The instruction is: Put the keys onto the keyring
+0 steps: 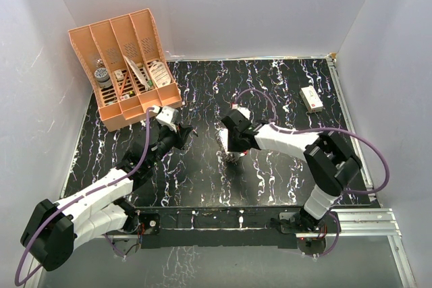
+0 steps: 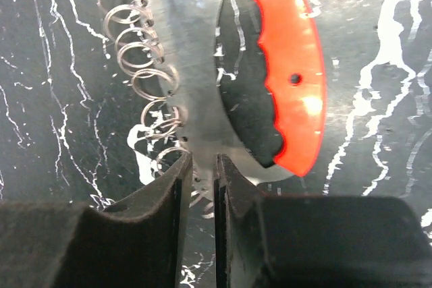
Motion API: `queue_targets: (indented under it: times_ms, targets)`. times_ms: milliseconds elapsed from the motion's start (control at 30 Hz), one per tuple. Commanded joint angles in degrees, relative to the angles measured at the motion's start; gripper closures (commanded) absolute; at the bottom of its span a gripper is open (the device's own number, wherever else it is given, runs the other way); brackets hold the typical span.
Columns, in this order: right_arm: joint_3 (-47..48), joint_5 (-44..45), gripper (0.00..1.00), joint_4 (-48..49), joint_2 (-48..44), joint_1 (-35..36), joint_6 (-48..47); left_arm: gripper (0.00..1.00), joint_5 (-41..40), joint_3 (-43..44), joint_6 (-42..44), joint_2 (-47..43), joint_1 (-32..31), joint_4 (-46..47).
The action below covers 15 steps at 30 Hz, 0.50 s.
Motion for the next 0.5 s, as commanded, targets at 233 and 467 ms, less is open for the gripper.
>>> queue_targets:
  times_ms: [233,467]
  targets:
    - [-2.68,-4.75,0.66,3.90,-10.00,-6.83,-8.26,1.00,0.64,0.00,-0.58,-0.48,-0.12,1.64]
    - [-1.36,-12.33,0.45,5.80,-13.86,0.18,-14.67,1.00,0.67,0.17,-0.58,-0.07,-0.10,1.52]
